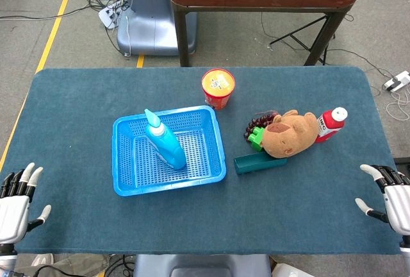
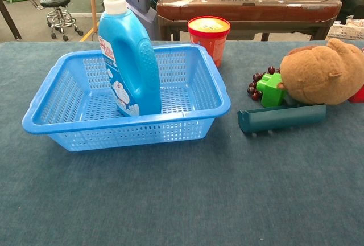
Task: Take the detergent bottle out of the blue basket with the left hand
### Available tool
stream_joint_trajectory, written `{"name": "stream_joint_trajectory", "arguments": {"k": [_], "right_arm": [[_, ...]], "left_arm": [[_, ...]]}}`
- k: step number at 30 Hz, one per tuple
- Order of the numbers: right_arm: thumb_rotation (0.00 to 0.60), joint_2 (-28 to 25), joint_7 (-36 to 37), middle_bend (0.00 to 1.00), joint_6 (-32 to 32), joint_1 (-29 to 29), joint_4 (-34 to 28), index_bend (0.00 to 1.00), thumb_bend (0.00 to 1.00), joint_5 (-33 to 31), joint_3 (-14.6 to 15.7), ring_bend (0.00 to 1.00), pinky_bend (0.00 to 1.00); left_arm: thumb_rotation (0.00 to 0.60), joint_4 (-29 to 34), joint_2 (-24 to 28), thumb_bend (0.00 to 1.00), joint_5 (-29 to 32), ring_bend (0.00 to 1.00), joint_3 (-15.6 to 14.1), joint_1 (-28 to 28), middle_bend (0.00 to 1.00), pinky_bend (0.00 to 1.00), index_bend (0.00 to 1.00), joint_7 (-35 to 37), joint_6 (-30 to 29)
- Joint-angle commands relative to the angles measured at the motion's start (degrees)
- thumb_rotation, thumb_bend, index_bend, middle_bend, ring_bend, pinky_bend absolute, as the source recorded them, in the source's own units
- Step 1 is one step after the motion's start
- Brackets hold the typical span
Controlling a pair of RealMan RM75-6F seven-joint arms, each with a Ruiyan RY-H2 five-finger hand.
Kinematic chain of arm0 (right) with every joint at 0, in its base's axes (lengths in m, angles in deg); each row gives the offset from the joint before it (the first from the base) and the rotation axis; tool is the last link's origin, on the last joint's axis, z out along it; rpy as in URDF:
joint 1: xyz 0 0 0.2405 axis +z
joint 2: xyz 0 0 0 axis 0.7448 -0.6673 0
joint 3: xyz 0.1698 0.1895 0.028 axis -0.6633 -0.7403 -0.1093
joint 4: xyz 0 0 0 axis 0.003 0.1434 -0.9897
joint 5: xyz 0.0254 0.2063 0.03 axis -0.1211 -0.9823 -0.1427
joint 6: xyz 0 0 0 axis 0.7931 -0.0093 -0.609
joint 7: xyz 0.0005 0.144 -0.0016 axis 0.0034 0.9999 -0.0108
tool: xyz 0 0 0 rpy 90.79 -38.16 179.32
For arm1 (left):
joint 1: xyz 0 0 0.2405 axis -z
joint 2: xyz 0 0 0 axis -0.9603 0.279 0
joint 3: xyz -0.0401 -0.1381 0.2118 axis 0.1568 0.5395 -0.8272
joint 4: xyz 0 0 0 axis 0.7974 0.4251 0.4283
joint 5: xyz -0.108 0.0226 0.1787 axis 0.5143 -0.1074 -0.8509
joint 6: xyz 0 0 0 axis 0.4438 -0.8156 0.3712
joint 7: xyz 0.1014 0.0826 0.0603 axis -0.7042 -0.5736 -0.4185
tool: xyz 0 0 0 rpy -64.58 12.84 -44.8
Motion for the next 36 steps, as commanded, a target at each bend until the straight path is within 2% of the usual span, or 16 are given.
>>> {"name": "stream_joint_trajectory", "arguments": {"k": [1, 14, 20, 29, 36], "right_arm": [[0.600, -0.03, 0.03, 0.28, -0.14, 0.04, -0.07, 0.25, 0.17, 0.01, 0.05, 0.21, 0.32], [0.600, -0.66, -0.24, 0.28, -0.07, 0.05, -0.80, 0.25, 0.17, -0.22, -0.12, 0.21, 0.32], [0.600, -1.09, -0.63, 0.28, 0.16, 0.16, -1.22, 0.25, 0.17, -0.07, -0.34, 0.21, 0.32], [0.600, -3.37, -1.60, 0.28, 0.10, 0.93, -3.11, 0.25, 0.17, 0.99, -0.68, 0.21, 0.32], [0.600, -4.15, -2.23, 0.28, 0.44, 0.98, -4.18, 0.25, 0.17, 1.54, -0.63, 0.21, 0.32]], "left_arm": [[0.600, -0.16, -0.07, 0.32, -0.04, 0.00, 0.03, 0.04, 0.00, 0.00, 0.00, 0.16, -0.02], [0.600, -1.25, -0.36, 0.32, 0.31, 0.00, 0.33, 0.79, 0.00, 0.00, 0.00, 1.50, 1.07], [0.600, -2.51, 0.20, 0.32, 0.94, 0.00, 1.19, 2.63, 0.00, 0.00, 0.00, 5.31, 3.84], [0.600, -7.14, 0.53, 0.32, -3.40, 0.00, 3.39, 8.61, 0.00, 0.00, 0.00, 19.70, 8.43], [0.600, -8.44, 1.32, 0.32, -3.69, 0.00, 5.75, 16.01, 0.00, 0.00, 0.00, 30.18, 16.43]]}}
